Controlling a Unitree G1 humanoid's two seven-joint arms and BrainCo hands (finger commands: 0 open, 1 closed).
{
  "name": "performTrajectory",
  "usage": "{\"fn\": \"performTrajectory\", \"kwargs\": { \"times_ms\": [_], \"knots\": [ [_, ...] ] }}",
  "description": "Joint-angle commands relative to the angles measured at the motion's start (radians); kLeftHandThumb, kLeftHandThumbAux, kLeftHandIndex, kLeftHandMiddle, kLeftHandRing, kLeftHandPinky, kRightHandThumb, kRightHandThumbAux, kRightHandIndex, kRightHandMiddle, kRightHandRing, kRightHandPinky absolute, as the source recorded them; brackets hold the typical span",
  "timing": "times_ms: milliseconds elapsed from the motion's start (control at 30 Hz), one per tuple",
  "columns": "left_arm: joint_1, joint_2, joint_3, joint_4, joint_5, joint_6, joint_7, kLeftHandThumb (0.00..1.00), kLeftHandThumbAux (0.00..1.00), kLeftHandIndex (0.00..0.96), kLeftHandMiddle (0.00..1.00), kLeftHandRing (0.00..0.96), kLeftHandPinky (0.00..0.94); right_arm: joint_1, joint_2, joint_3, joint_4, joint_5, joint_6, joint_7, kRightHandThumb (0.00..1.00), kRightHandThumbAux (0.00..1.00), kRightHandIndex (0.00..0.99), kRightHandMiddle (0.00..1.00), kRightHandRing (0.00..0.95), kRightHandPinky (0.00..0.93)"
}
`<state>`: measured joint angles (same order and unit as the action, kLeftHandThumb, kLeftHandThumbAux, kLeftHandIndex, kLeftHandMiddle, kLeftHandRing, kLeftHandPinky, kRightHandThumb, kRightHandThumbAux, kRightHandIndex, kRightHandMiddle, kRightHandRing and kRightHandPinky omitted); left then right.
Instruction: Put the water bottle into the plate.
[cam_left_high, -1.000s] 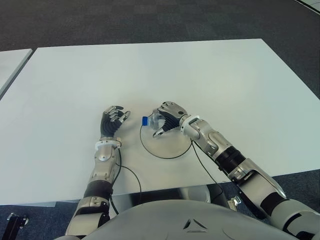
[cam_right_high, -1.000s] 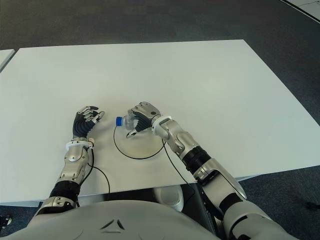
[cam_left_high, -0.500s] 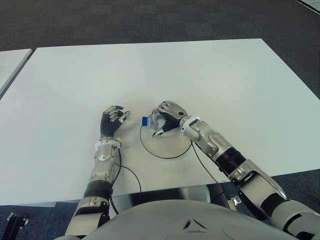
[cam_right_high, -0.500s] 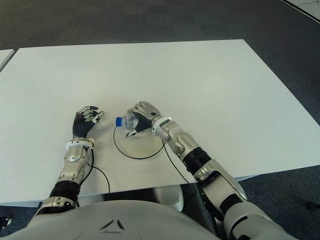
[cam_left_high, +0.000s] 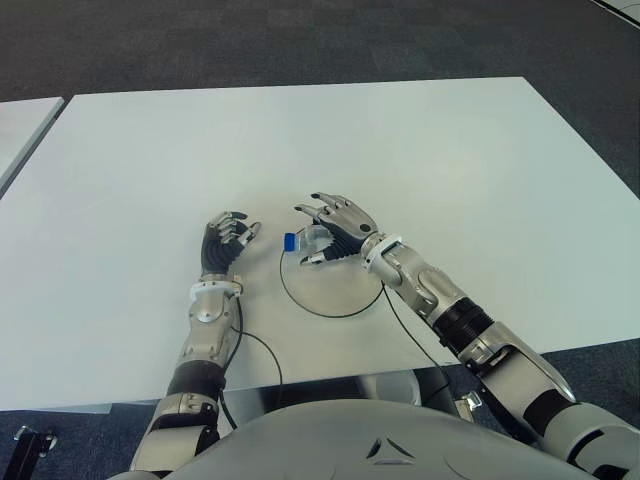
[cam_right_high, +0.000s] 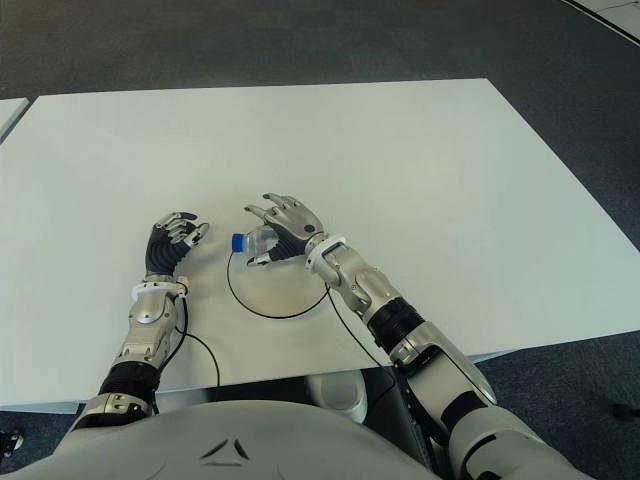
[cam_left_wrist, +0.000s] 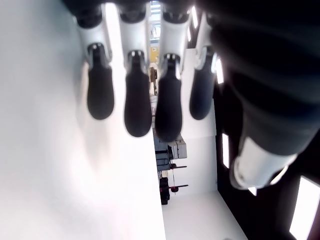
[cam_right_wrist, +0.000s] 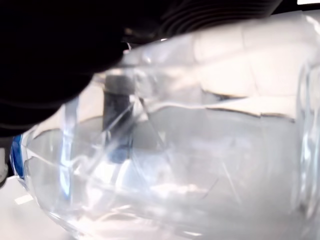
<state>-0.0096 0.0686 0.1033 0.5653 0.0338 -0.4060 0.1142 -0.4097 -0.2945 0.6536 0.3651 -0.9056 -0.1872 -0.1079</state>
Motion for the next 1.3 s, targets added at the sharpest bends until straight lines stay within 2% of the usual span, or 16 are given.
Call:
{"fn": "performTrajectory", "kwargs": {
  "times_ms": [33, 433, 667, 800, 933, 1100, 1300],
  "knots": [
    [0.038, -0.007, -0.008, 0.059, 0.014, 0.05, 0.007, 0.708, 0.716, 0.433, 0.61, 0.595, 0.565, 0.014, 0.002, -0.012, 0.012, 0.001, -0.024, -0.055, 0.02, 0.366, 0.0, 0.0, 0.0, 0.0],
    [0.037, -0.006, -0.004, 0.064, 0.016, 0.051, 0.008, 0.71, 0.716, 0.433, 0.613, 0.597, 0.565, 0.031, 0.017, -0.046, 0.025, 0.02, -0.061, -0.196, 0.038, 0.347, 0.0, 0.0, 0.0, 0.0],
    [0.035, -0.005, -0.003, 0.066, 0.02, 0.05, 0.009, 0.709, 0.717, 0.433, 0.611, 0.588, 0.552, 0.042, 0.016, -0.06, 0.027, -0.012, -0.076, -0.328, 0.064, 0.329, 0.0, 0.0, 0.0, 0.0],
    [0.033, -0.002, -0.006, 0.072, 0.031, 0.04, 0.016, 0.71, 0.717, 0.433, 0.612, 0.594, 0.56, 0.046, 0.017, -0.065, 0.035, -0.029, -0.074, -0.422, 0.052, 0.328, 0.0, 0.0, 0.0, 0.0],
    [0.031, 0.005, -0.011, 0.082, 0.045, 0.025, 0.02, 0.71, 0.716, 0.434, 0.615, 0.598, 0.56, 0.05, 0.011, -0.075, 0.042, -0.022, -0.084, -0.474, 0.039, 0.335, 0.0, 0.0, 0.0, 0.0],
    [0.027, 0.012, -0.016, 0.101, 0.059, -0.001, 0.023, 0.711, 0.716, 0.435, 0.631, 0.62, 0.594, 0.056, 0.006, -0.094, 0.044, -0.014, -0.095, -0.518, 0.007, 0.341, 0.0, 0.0, 0.0, 0.0],
    [0.02, 0.016, -0.016, 0.119, 0.059, -0.012, 0.018, 0.71, 0.716, 0.436, 0.635, 0.624, 0.596, 0.072, -0.014, -0.134, 0.029, 0.021, -0.108, -0.521, 0.0, 0.338, 0.0, 0.0, 0.0, 0.0]
  ]
}}
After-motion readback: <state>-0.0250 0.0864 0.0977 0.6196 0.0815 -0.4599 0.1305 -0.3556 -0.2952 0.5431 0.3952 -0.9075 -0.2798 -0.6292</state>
